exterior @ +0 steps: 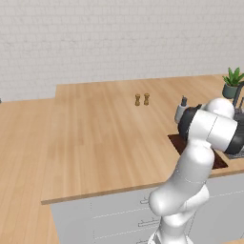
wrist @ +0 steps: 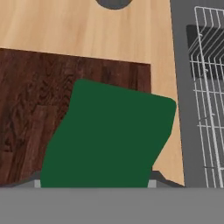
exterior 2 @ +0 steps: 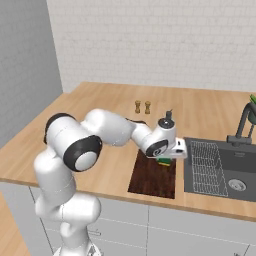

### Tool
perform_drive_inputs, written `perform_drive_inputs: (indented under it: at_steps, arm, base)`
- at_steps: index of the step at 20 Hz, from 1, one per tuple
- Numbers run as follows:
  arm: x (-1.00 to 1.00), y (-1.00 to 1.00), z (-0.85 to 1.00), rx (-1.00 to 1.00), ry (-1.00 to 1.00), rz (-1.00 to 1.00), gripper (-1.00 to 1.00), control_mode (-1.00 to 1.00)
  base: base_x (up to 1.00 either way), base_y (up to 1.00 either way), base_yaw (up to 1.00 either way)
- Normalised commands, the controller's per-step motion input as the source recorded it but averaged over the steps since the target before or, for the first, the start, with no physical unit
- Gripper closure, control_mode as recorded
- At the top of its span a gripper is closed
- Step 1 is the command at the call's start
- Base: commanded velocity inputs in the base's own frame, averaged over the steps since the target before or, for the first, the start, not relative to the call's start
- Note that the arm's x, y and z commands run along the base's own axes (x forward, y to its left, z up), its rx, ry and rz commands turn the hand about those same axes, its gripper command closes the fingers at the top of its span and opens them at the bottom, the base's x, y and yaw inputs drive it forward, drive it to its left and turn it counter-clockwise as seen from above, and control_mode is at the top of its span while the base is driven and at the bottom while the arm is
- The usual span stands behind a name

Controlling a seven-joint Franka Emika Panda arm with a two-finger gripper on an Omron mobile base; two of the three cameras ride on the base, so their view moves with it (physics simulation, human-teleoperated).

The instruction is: Pick up the sponge from the counter and clean the cutting board by briefly scrubbing or pressing down on the cutting board. Once finished, release the sponge.

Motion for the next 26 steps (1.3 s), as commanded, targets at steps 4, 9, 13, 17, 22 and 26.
perform_drive_inputs:
  at_steps: [4, 9, 13, 17, 22, 26]
  arm:
    - [0.12, -0.12, -0.44, 0.0, 0.0, 0.01, 1.0, -1.0]
    - [0.02, -0.01, -0.34, 0.0, 0.0, 0.0, 1.0, -1.0]
    - [0.0, 0.0, -0.47, 0.0, 0.0, 0.0, 1.0, -1.0]
    - [-0.01, 0.0, -0.55, -0.01, 0.02, 0.0, 1.0, -1.0]
    - [-0.06, 0.0, -0.51, -0.03, 0.02, 0.0, 1.0, -1.0]
    - [-0.35, 0.0, -0.31, -0.05, 0.0, 0.0, 1.0, -1.0]
  base:
    - [0.0, 0.0, 0.0]
    - [0.0, 0.0, 0.0]
    - [0.0, 0.0, 0.0]
    - [0.0, 0.0, 0.0]
    - [0.0, 0.0, 0.0]
    - [0.0, 0.0, 0.0]
